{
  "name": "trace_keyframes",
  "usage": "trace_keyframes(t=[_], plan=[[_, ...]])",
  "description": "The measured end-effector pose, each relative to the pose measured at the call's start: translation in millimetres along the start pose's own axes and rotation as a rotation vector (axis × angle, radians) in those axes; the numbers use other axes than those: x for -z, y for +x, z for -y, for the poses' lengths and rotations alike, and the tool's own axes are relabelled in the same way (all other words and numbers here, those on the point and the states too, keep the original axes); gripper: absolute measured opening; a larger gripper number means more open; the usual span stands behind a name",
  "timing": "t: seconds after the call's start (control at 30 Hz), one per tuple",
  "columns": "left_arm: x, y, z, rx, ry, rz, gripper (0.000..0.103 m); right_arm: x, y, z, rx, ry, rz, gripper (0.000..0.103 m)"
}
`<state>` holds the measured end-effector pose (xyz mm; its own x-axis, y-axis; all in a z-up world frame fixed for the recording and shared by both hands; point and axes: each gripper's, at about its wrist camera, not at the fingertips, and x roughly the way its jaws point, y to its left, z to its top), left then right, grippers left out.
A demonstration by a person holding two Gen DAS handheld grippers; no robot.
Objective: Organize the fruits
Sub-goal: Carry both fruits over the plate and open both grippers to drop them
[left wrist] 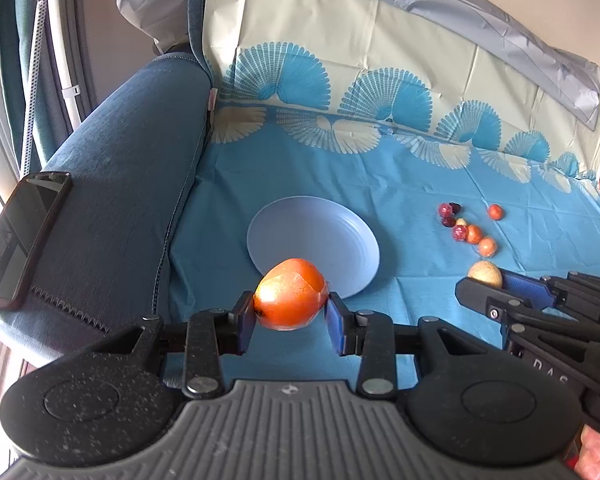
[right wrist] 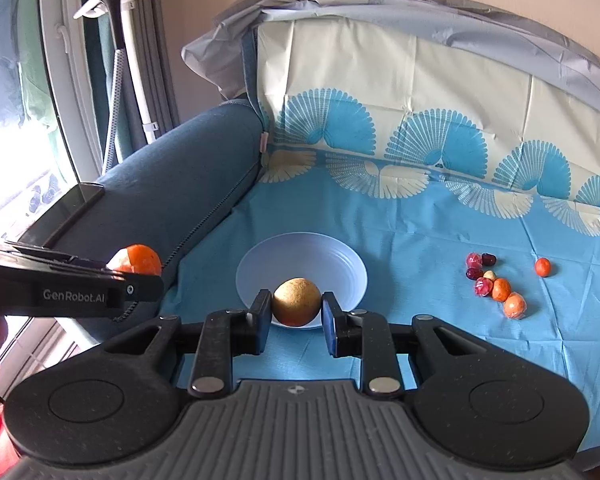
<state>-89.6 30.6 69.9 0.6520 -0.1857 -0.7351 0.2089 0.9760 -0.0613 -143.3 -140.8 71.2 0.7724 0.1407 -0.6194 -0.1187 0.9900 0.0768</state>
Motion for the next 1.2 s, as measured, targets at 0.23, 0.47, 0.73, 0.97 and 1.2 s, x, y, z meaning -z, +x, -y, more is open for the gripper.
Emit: trace_keyframes(t=[0.23,0.47,0.73,0.97,1.2], plan=[[-25,49,-1,-0.008,0.0,-0.022,0.041,-5,47,10,0.012,0.015,-0.042,0.028],[-38,118,-6,-0.024,-0.002,-0.09,0.041,-9,109,18,0.02,0.013,-0.096,0.028],[-42,187,-13,-0.044,0.009,-0.167,0.041,-4,174,25,0.041,0.019,-0.158,0.028],[-41,223,-14,-0.049,0.014,-0.203,0.041,7,209,28,0.047,0.01,-0.215,0.028],[-45,234,-10,-0.029,0.053,-0.169,0.073,10,229,32,0.054,0.018,-0.236,0.029]])
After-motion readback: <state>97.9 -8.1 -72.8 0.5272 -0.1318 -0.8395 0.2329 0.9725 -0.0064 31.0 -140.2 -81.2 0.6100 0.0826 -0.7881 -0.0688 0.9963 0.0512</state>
